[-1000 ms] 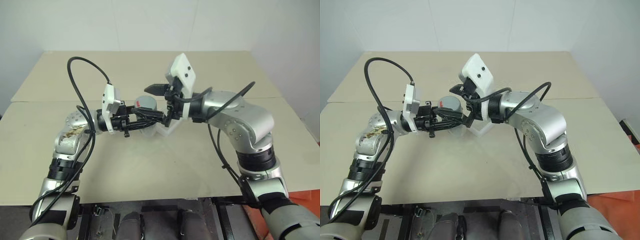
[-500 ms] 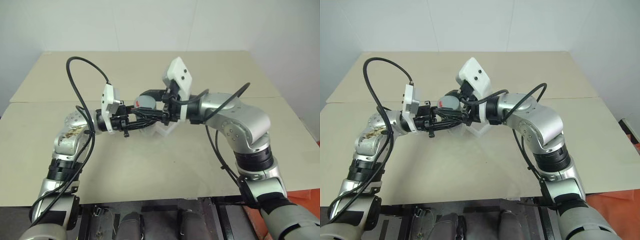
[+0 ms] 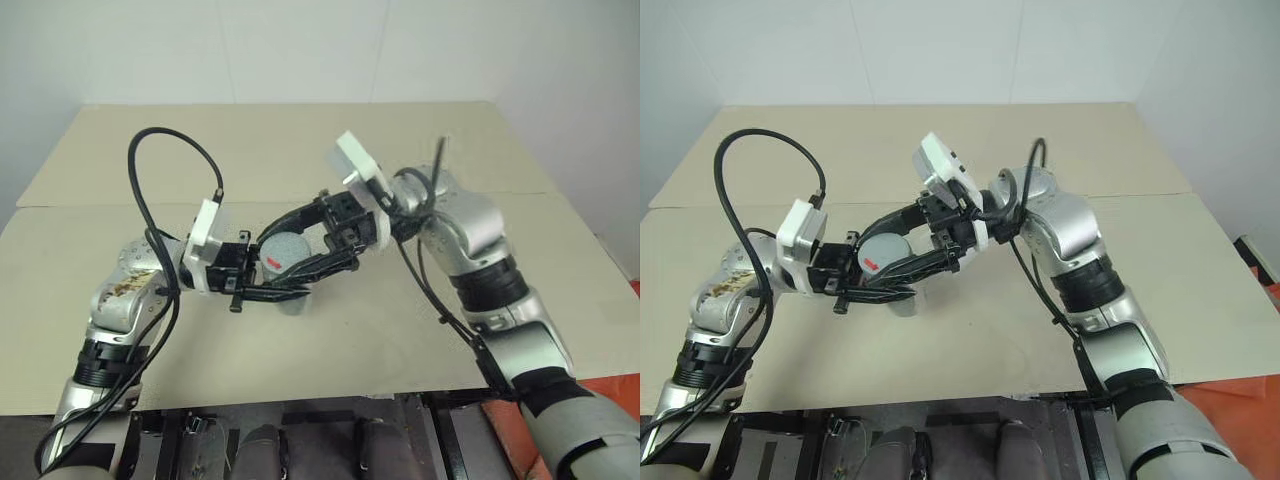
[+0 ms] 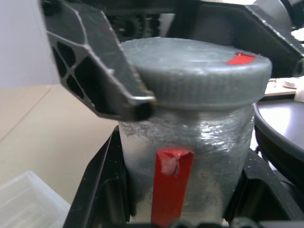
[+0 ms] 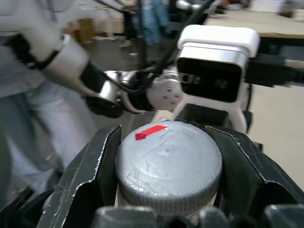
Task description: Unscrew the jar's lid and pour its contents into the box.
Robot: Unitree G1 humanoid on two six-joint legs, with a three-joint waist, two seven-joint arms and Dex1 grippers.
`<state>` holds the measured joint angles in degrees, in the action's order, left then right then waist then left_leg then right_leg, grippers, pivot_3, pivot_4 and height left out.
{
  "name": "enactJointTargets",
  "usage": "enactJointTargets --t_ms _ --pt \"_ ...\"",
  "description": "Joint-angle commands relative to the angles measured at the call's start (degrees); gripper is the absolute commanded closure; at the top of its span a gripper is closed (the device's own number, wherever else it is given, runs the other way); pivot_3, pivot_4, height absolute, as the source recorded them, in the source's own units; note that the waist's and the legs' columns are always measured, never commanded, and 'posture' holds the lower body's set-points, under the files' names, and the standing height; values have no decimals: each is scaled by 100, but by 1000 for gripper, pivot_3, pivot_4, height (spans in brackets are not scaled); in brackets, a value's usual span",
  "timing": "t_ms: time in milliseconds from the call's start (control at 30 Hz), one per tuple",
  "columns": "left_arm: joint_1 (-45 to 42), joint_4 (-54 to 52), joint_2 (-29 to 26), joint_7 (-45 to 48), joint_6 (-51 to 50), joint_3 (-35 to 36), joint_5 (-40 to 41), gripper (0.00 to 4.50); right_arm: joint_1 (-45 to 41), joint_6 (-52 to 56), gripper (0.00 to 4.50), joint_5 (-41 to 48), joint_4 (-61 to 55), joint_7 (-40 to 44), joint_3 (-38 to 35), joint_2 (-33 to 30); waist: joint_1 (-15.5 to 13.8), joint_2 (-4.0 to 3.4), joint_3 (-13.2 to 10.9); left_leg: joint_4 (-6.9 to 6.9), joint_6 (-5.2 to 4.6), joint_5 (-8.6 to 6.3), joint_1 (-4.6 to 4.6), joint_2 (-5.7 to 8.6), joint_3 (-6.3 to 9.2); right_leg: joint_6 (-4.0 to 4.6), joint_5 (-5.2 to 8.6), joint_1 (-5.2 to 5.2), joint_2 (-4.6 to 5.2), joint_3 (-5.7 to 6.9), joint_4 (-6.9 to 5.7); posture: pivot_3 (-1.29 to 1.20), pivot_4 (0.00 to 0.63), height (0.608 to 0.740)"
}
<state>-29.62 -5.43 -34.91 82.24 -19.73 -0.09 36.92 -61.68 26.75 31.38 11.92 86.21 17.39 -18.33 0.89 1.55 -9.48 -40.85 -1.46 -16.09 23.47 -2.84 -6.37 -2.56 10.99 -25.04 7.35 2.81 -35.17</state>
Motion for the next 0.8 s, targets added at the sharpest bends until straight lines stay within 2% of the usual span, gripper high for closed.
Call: enactJointTargets --t_ms 33,67,133,167,300,533,800 --pt "-147 -358 81 76 75 -11 191 2577 -232 -504 1743 -329 458 187 76 265 -13 0 0 0 1 1 1 0 0 0 0 -1 0 1 0 0 150 740" --pt "-114 -378 80 55 87 3 180 2577 -227 -529 1035 -370 487 122 35 310 -15 0 0 0 1 1 1 0 0 0 0 -1 0 1 0 0 150 740" --pt "-75 -391 68 16 72 40 177 2577 -175 -476 552 -352 443 -46 -108 350 -13 -1 0 0 2 1 1 0 0 0 0 0 0 1 1 0 150 740" --pt "-62 -398 59 -5 60 65 181 2577 -151 -392 121 -317 386 -125 -182 367 -14 -1 0 0 3 2 3 0 0 0 0 -2 0 1 0 0 150 740" --pt "-46 -254 22 -124 54 138 105 2577 196 -260 55 -395 -352 -706 -383 216 -20 -1 0 -1 6 3 3 0 1 0 0 -1 0 3 0 0 150 740" --pt "121 314 6 -807 -34 480 -61 2577 913 842 55 -517 -2151 -2592 -643 11 -8 -2 0 0 14 8 -1 -1 1 0 0 -3 0 2 -11 0 150 740" --pt "91 532 60 -1037 116 488 -180 2577 1372 1755 55 -167 -3441 -3512 -904 -256 -16 -1 1 0 14 8 0 0 1 0 0 -4 0 2 -11 0 150 740"
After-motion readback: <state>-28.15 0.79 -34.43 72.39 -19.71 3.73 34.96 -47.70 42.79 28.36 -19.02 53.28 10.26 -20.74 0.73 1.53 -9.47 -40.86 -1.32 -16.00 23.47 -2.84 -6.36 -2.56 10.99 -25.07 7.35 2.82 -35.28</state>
